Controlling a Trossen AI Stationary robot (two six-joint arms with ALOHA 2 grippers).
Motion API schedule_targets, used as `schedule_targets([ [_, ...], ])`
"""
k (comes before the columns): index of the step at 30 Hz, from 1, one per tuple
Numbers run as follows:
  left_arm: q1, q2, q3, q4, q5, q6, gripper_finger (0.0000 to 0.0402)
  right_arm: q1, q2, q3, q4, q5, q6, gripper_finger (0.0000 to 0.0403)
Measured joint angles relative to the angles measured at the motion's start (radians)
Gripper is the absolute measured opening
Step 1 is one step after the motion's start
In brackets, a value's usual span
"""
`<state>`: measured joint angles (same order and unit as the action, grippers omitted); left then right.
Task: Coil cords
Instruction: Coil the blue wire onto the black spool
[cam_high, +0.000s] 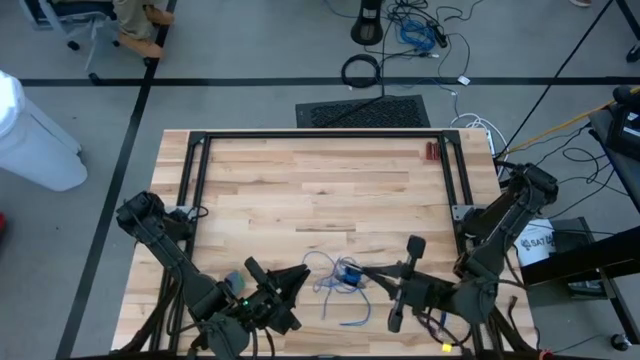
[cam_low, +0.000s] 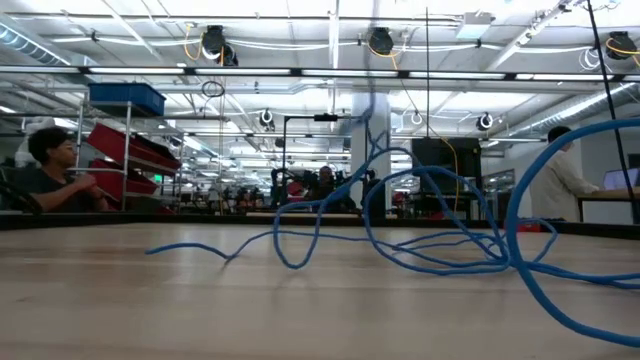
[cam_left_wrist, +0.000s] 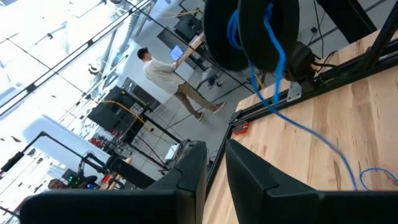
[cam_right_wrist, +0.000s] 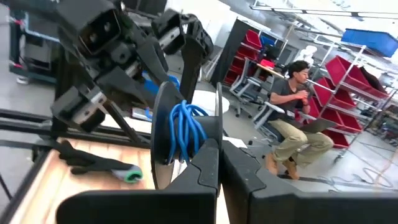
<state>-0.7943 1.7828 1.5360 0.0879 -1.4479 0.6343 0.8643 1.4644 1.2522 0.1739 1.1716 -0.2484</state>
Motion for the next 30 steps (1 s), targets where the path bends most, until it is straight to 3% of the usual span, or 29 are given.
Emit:
schedule_targets([
  [5,0.0,0.0,0.0,0.0,0.027,-0.067,0.0073,0.028,-0.02,0.0,0.03,0.001,-0.012,0.0],
  [7,0.001,0.0,0.0,0.0,0.105,-0.167,0.0073,0.041,-0.027,0.0,0.052,0.001,-0.028,0.0],
  [12,0.023,0.001,0.0,0.0,0.415,-0.303,0.0073,0.079,-0.047,0.0,0.098,0.007,-0.039,0.0],
  [17,0.062,0.021,0.0,-0.03,0.527,-0.368,0.0078,0.125,-0.05,0.0,0.186,0.018,-0.122,0.0],
  [22,0.09,0.067,0.0,-0.033,0.634,-0.364,0.0126,0.163,-0.05,0.0,0.248,0.099,-0.212,0.0],
  [25,0.111,0.086,0.0,-0.008,0.655,-0.367,0.0165,0.18,-0.05,0.0,0.267,0.137,-0.242,0.0],
  [30,0.133,0.106,0.0,0.036,0.601,-0.367,0.0206,0.197,-0.051,0.0,0.282,0.144,-0.26,0.0],
])
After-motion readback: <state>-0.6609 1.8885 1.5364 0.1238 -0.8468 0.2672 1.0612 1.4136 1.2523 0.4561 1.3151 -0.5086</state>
